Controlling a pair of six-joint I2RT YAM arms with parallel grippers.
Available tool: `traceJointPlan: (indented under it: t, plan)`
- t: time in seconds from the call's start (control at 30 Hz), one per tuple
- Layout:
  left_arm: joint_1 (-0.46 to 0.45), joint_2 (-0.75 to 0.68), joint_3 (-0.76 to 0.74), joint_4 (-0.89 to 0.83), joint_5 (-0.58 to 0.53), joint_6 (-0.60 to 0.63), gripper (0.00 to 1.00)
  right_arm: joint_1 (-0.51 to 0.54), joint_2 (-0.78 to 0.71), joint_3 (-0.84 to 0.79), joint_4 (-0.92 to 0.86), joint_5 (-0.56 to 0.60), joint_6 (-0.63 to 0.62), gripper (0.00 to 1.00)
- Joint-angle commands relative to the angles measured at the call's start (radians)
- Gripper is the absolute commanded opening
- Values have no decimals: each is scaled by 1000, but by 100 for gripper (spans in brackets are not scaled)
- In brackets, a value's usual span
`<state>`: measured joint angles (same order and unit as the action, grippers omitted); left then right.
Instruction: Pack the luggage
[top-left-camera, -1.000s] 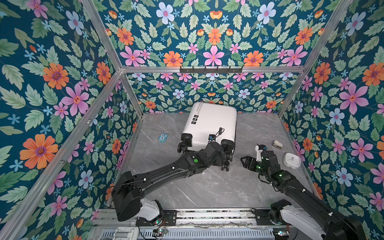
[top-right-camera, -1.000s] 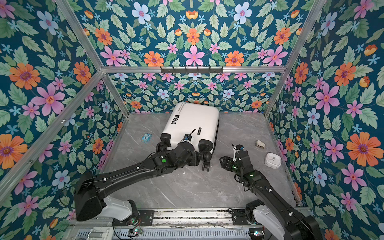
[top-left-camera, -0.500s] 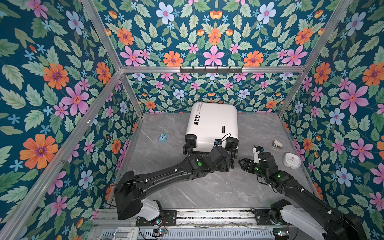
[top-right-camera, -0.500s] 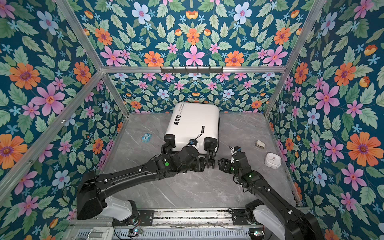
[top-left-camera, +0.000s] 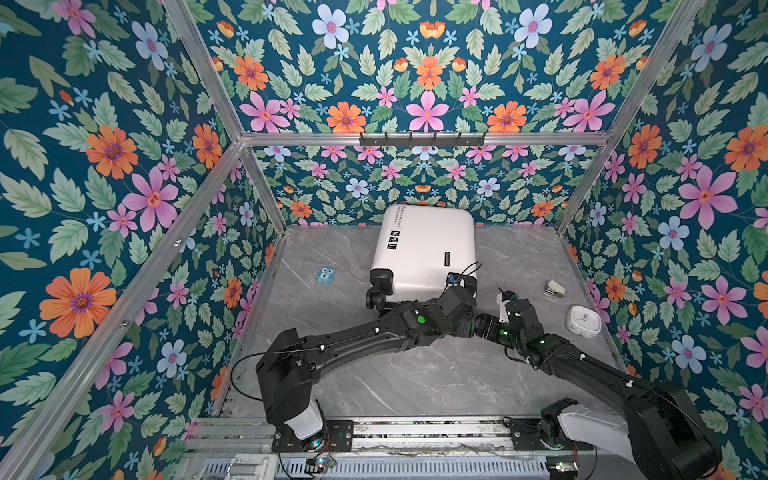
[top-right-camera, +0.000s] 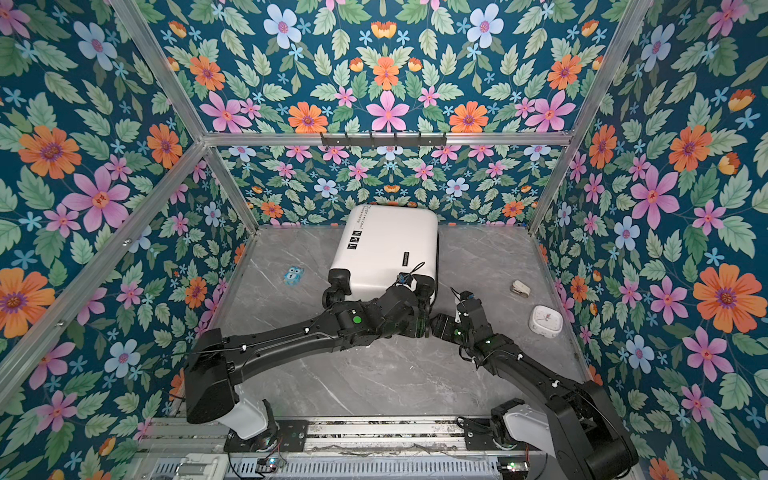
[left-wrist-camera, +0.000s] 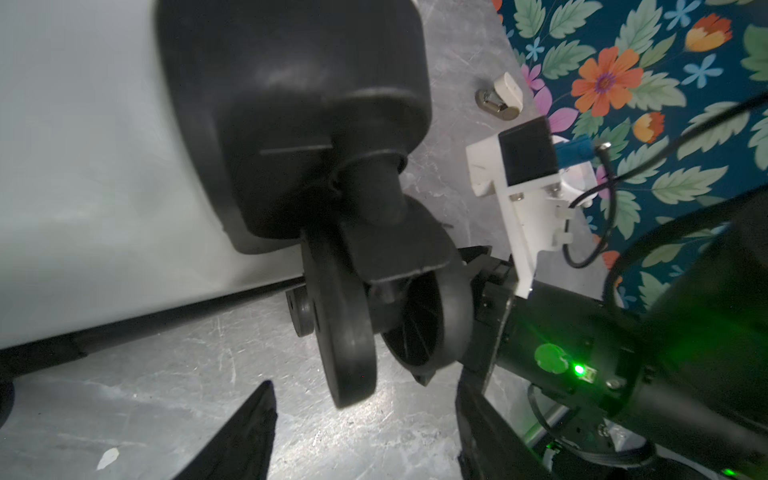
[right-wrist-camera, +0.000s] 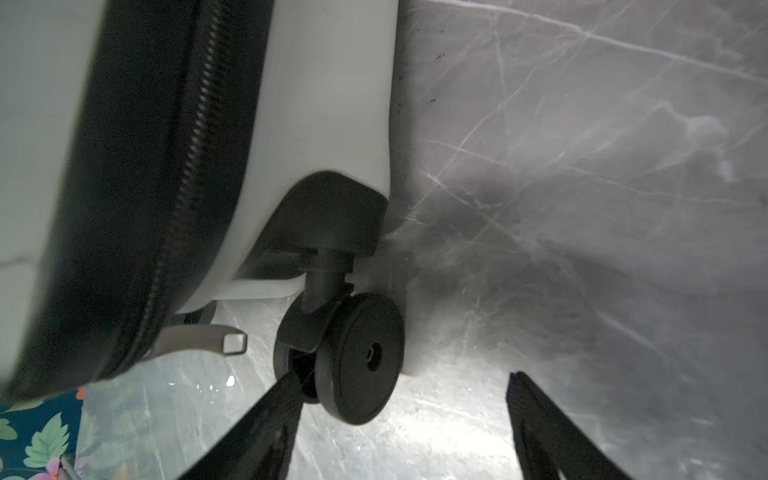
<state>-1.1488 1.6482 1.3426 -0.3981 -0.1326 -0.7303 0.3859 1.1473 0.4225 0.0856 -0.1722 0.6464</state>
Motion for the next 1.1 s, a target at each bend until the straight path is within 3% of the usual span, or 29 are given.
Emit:
traceJointPlan:
  t: [0.0,0.3,0.63,0.73,0.87,1.07]
  plan:
    - [-1,22,37,11,-24,25,69,0,-19,-18,54,0,7,81]
    - [0,151,150,-35,-52,46,68,0,-112,-48,-2,18,-13,82]
    - [0,128,109,25,-111,34,58,12,-160,-86,39,-52,-76,72]
    - [1,122,113,31,-115,41,49,59,-179,-112,105,-12,-92,68]
    - [5,122,126,34,-115,58,31,136,-208,-154,235,51,-116,62]
    - [15,122,137,48,-92,72,7,145,-188,-183,375,73,-125,56]
